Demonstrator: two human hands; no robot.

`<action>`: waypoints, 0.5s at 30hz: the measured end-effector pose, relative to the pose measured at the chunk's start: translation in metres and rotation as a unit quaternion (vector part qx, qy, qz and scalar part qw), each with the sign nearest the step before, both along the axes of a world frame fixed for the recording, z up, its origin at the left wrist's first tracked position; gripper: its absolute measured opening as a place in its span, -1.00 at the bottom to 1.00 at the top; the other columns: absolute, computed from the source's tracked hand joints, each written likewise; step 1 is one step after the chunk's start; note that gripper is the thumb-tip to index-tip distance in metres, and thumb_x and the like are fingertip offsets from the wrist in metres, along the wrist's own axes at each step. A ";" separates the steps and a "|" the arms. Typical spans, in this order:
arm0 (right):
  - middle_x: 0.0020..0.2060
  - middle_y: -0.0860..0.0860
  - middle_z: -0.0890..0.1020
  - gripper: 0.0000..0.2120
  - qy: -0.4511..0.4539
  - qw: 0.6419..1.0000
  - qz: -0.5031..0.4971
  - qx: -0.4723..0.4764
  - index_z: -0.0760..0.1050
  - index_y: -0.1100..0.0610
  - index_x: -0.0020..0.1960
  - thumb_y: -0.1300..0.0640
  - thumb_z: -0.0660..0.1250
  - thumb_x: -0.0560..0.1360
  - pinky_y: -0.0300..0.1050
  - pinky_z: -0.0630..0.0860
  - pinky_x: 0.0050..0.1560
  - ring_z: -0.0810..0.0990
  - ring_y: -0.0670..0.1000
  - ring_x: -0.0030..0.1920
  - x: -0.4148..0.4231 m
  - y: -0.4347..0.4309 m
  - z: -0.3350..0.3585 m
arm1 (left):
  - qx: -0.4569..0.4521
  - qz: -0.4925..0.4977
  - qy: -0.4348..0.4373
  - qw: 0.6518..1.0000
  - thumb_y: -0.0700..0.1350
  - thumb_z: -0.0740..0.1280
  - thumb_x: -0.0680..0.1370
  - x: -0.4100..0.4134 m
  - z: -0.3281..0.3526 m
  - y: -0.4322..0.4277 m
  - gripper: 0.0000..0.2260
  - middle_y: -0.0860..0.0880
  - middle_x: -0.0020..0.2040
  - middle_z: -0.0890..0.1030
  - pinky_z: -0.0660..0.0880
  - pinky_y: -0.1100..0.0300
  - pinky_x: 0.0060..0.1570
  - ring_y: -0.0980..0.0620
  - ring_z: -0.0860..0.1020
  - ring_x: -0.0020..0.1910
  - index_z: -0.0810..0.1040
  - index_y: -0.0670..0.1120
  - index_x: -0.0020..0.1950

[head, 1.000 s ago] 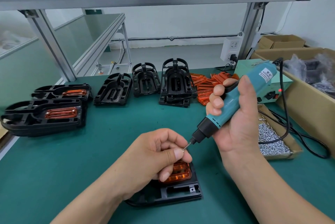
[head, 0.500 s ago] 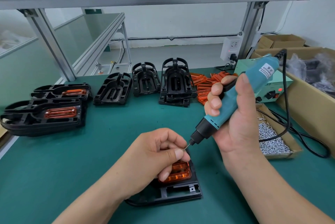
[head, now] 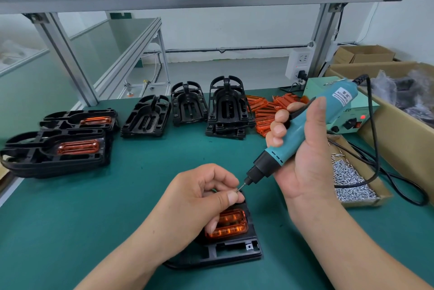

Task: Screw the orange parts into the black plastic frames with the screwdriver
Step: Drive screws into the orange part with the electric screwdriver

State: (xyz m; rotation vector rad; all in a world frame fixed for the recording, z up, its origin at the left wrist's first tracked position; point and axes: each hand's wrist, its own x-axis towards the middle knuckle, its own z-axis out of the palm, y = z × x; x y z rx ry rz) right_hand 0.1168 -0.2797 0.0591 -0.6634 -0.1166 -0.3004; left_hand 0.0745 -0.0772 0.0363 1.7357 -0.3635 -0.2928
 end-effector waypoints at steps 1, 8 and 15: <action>-0.20 0.03 0.58 -0.67 0.002 1.000 -0.002 0.002 0.48 0.09 0.01 -0.19 0.30 0.64 -0.26 0.47 -0.33 0.52 -0.08 -0.32 0.000 0.000 0.000 | -0.002 0.002 -0.001 1.000 -0.06 0.46 0.56 0.000 0.000 0.000 -0.88 0.00 0.03 0.76 0.50 0.28 -0.33 0.08 0.46 -0.50 0.65 0.16 0.03; -0.19 0.04 0.57 -0.69 -0.029 0.999 0.001 -0.015 0.49 0.09 0.02 -0.18 0.31 0.60 -0.24 0.47 -0.31 0.52 -0.06 -0.31 -0.003 0.003 0.003 | 0.023 0.058 -0.038 0.997 -0.01 0.47 0.50 -0.002 -0.002 -0.003 -0.88 0.01 -0.05 0.75 0.54 0.25 -0.32 0.10 0.50 -0.50 0.65 0.17 0.01; -0.19 0.04 0.58 -0.72 -0.023 0.999 0.031 -0.037 0.52 0.09 0.01 -0.14 0.34 0.61 -0.23 0.49 -0.29 0.53 -0.04 -0.30 -0.003 0.004 0.003 | 0.053 0.059 -0.039 0.996 0.04 0.43 0.51 -0.003 -0.006 -0.002 -0.83 0.09 -0.01 0.75 0.58 0.23 -0.30 0.11 0.47 -0.51 0.64 0.23 0.08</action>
